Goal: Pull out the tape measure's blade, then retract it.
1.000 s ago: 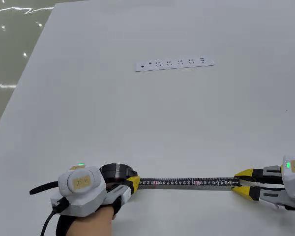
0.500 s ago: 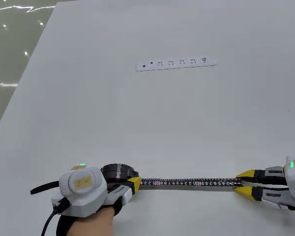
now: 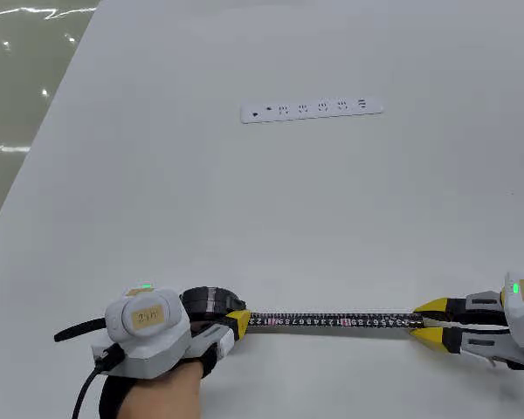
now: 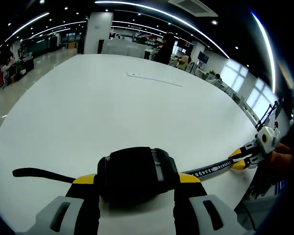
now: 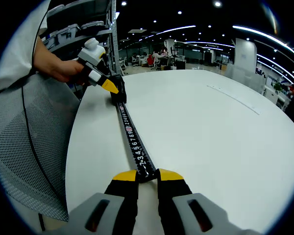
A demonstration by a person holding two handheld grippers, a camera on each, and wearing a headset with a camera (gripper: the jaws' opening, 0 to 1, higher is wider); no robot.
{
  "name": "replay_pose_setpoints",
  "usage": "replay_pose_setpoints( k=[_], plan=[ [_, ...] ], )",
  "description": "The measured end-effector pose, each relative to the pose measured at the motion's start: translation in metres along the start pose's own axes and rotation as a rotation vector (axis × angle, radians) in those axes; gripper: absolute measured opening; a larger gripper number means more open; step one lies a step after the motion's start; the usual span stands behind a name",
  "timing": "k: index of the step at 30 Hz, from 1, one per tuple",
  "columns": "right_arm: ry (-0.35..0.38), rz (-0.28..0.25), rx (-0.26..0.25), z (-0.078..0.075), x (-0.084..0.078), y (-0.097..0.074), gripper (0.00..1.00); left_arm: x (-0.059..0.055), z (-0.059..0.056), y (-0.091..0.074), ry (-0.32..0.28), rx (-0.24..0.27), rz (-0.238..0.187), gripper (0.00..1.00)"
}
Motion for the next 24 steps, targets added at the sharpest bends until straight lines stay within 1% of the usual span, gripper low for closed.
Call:
replay_pose_setpoints(
  k=[3, 8, 14, 24],
  plan=[
    [-0.006, -0.013, 0.004, 0.002, 0.005, 0.002, 0.13, 0.0, 0.0, 0.0, 0.001, -0.003, -0.003, 0.57],
    [-0.011, -0.029, 0.012, -0.001, 0.007, 0.006, 0.12, 0.0, 0.0, 0.0, 0.0, -0.005, -0.002, 0.57],
    [-0.008, -0.048, 0.024, 0.0, 0.011, 0.01, 0.12, -0.001, 0.0, 0.0, 0.0, -0.011, -0.002, 0.57],
    [-0.017, -0.062, 0.044, 0.002, 0.018, 0.017, 0.12, -0.001, 0.001, 0.0, 0.002, -0.013, 0.0, 0.57]
  ],
)
Point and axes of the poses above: the centre of the closed fingertips' face, and the gripper's own axes: y roughly forward along the fingers, z roughly to its left, x roughly out of its top, the point moved 9 cm from there along -y, roughly backward along the fingers, and after that the axes turned 14 degrees about z, right-handed, at the moved point
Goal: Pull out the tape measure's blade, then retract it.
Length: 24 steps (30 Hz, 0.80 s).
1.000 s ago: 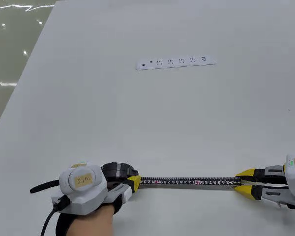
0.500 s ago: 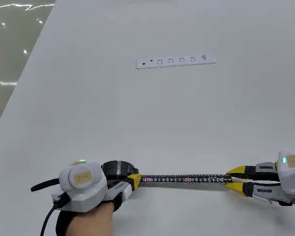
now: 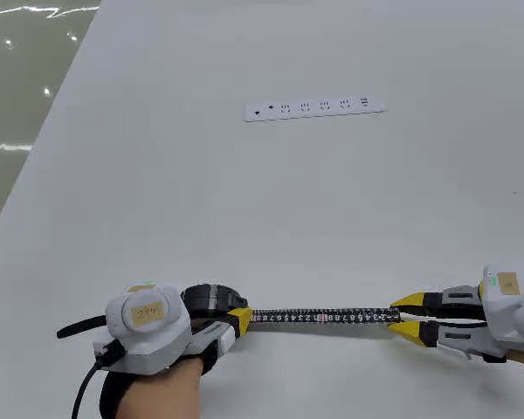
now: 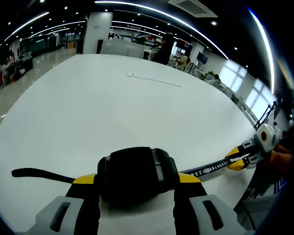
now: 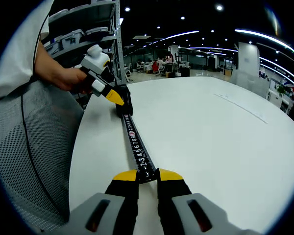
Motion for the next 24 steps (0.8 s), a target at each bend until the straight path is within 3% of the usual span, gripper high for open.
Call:
replay_pose_setpoints(
  k=[14, 24],
  plan=[
    [-0.008, -0.016, 0.026, 0.004, 0.015, 0.015, 0.12, 0.0, 0.001, 0.0, -0.007, -0.005, 0.0, 0.58],
    [0.035, -0.065, 0.055, 0.007, 0.023, 0.023, 0.11, 0.0, 0.002, 0.0, -0.017, -0.014, -0.001, 0.58]
  ],
)
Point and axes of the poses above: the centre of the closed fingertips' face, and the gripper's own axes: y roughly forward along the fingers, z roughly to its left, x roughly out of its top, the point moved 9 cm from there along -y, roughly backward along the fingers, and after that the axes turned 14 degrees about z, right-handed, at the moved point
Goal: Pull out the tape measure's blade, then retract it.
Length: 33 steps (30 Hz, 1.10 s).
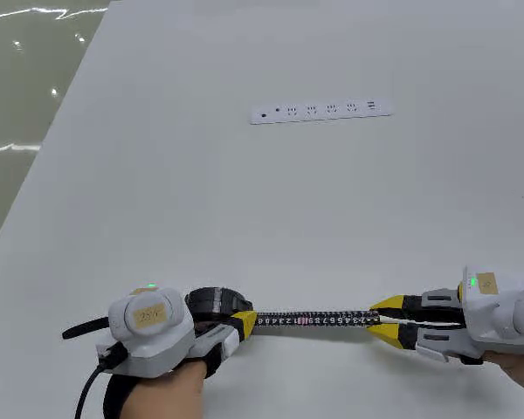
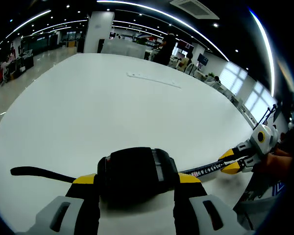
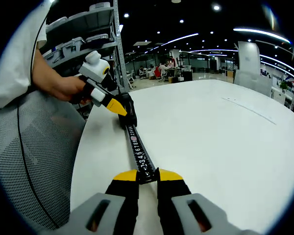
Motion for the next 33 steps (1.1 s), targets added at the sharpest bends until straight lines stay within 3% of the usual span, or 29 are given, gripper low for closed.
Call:
replay_pose_setpoints(
  k=[17, 33],
  plan=[
    [0.013, -0.037, 0.048, 0.005, 0.018, 0.027, 0.11, 0.0, 0.001, 0.0, -0.018, -0.014, -0.004, 0.58],
    [0.052, -0.084, 0.073, 0.005, 0.03, 0.037, 0.11, 0.0, 0.005, -0.002, -0.067, -0.049, -0.018, 0.58]
  ],
)
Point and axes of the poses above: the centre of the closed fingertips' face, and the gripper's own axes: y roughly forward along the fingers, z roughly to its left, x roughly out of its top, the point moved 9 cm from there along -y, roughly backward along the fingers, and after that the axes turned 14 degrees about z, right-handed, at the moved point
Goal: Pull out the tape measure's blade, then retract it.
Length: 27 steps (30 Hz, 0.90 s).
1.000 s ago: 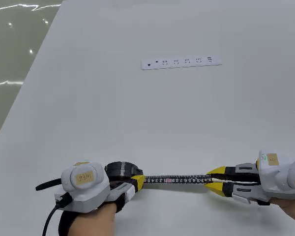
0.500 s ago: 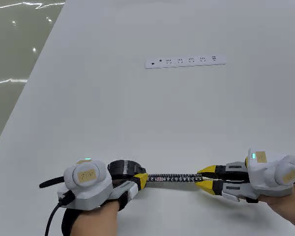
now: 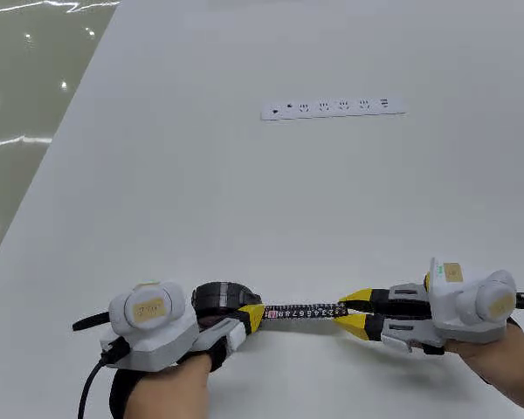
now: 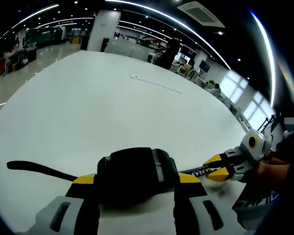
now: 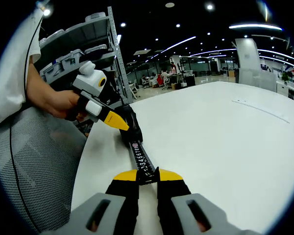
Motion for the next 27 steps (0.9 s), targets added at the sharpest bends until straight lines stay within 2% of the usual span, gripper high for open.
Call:
replay_pose_setpoints(
  k=[23, 27],
  plan=[
    [-0.005, 0.002, 0.019, -0.0011, 0.0051, 0.0035, 0.11, 0.0006, 0.0007, -0.0004, -0.026, -0.015, -0.006, 0.58],
    [-0.005, -0.006, 0.018, -0.002, 0.0066, 0.0029, 0.11, 0.0012, 0.0018, -0.0009, -0.047, -0.022, -0.009, 0.59]
  ],
)
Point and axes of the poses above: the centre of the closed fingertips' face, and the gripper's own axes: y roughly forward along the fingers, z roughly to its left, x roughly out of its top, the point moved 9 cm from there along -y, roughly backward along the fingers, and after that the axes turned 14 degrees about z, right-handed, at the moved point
